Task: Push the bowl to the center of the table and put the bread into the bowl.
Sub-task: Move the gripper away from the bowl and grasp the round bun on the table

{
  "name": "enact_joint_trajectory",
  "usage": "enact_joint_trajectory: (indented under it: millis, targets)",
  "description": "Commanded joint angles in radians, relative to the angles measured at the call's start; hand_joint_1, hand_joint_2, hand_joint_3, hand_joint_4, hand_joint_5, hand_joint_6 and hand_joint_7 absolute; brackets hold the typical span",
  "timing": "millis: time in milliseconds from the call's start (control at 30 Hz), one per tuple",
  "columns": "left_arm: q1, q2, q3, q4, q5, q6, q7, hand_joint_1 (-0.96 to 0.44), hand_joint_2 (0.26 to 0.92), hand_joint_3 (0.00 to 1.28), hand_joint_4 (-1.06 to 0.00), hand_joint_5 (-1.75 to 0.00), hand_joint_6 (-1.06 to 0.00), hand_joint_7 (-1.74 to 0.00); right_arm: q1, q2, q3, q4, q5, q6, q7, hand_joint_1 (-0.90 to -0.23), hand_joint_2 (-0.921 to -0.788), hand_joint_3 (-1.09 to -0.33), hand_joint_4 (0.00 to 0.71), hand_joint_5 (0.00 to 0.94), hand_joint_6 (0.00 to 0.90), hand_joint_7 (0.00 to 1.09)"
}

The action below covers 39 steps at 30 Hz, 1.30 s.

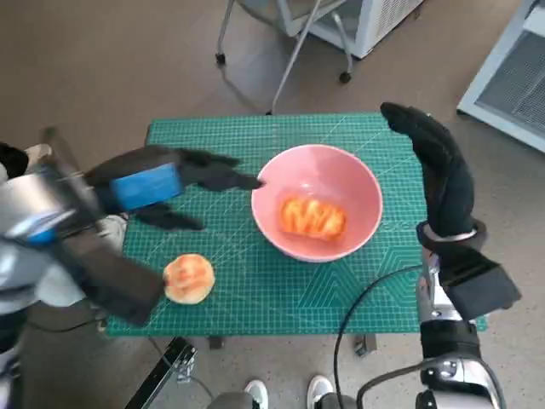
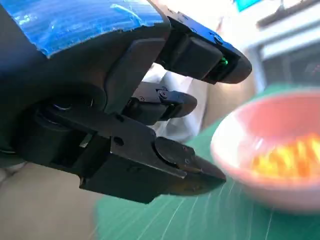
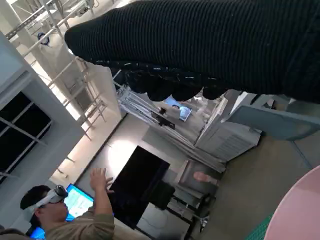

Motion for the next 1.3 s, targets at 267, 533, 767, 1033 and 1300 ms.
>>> enact_joint_trajectory:
  millis: [267,533,767,1033,1300]
  targets:
    - [0.194,0.112,0.107,-0.196,-0.069,0.091,-0.141,-0.02,0.706,0.0,-0.2,0.0,-0.38,0.0,-0.003,0.004,0.008,0.003,0.012,0.032,0.015,-0.602,-0.921,-0.763,0.353,0.0,0.036,0.85]
    - [0.245,0.121,0.092,-0.222,-0.095,0.145,-0.21,-0.05,0.705,0.0,-0.19,0.0,-0.36,0.0,-0.016,0.004,0.007,0.018,0.024,0.035,0.03,-0.586,-0.921,-0.768,0.353,0.0,0.036,0.86]
    - [0.272,0.096,0.059,-0.179,-0.064,0.151,-0.196,-0.07,0.708,0.0,-0.2,0.0,-0.35,0.0,-0.017,-0.001,0.005,0.021,0.028,0.033,0.039,-0.579,-0.921,-0.77,0.361,0.005,0.038,0.87]
    - [0.3,0.057,-0.007,-0.121,0.013,0.152,-0.155,-0.09,0.71,0.0,-0.2,0.0,-0.37,-0.01,-0.012,-0.007,0.0,0.018,0.036,0.036,0.047,-0.583,-0.921,-0.767,0.368,0.008,0.047,0.86]
    - [0.28,0.012,-0.084,-0.058,0.102,0.135,-0.119,-0.1,0.714,0.0,-0.2,0.0,-0.36,0.0,-0.004,-0.011,0.0,0.004,0.025,0.038,0.04,-0.593,-0.921,-0.763,0.37,0.008,0.053,0.85]
